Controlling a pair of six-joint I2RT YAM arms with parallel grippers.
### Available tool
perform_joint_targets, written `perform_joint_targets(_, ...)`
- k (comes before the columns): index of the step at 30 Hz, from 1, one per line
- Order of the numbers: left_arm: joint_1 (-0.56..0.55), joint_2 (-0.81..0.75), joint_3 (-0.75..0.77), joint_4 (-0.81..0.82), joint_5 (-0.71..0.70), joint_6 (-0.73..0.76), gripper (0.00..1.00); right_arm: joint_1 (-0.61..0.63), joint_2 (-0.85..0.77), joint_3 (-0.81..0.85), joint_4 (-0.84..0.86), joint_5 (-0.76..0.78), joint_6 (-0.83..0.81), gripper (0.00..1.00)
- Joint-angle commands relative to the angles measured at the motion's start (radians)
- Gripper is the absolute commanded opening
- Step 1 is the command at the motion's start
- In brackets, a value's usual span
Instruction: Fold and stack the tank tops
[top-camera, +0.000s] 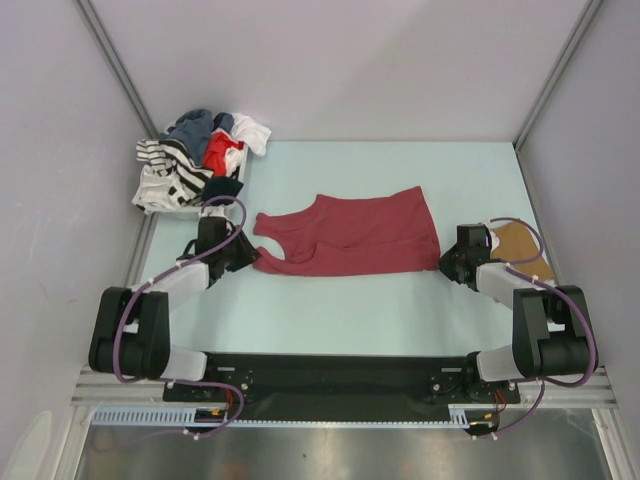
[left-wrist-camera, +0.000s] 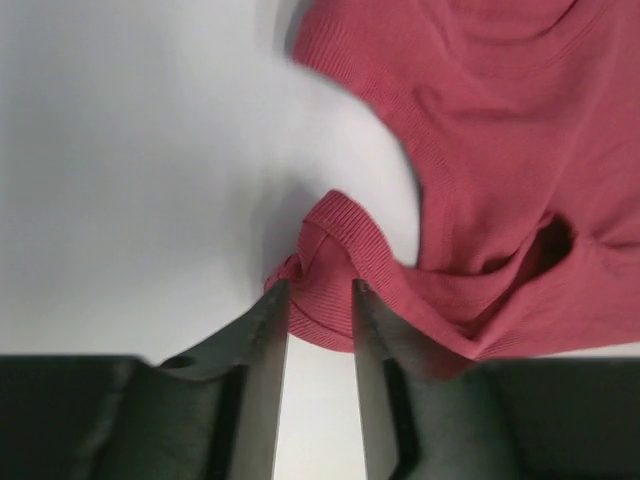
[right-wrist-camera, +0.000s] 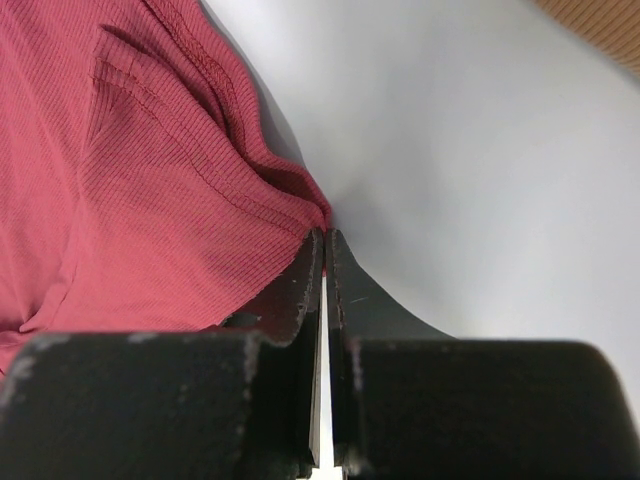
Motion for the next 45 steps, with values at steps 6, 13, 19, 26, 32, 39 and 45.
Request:
perform_joint_targets(6, 0.003, 0.124, 0.07, 0.011, 0.027, 0.004, 0.44, -0.006, 0.01, 0.003, -0.012, -0.018, -0.018, 0.0)
perform_joint_targets(13, 0.003, 0.143, 0.076, 0.009, 0.023, -0.002, 0.0, -0.005, -0.002, -0.006, -0.052, 0.016, -0.006, 0.0)
perform_joint_targets(19, 0.039, 0.008, 0.032, -0.138, -0.102, 0.001, 0.0, 0.001, -0.061, -0.023, -0.156, 0.03, 0.006, 0.0)
perform_joint_targets(26, 0.051, -0.151, -0.044, -0.203, -0.115, -0.057, 0.0, 0.029, -0.145, -0.031, -0.32, 0.056, 0.07, 0.0)
perform_joint_targets(32, 0.051, -0.163, -0.064, -0.253, -0.108, -0.066, 0.0, 0.057, -0.15, -0.035, -0.455, 0.082, 0.132, 0.0)
perform_joint_targets(39, 0.051, -0.255, -0.125, -0.281, -0.167, -0.091, 0.0, 0.058, -0.214, -0.086, -0.498, 0.094, 0.163, 0.0)
perform_joint_targets(45, 0.051, -0.301, -0.165, -0.292, -0.168, -0.1, 0.0, 0.058, -0.344, -0.104, -0.576, 0.106, 0.19, 0.0)
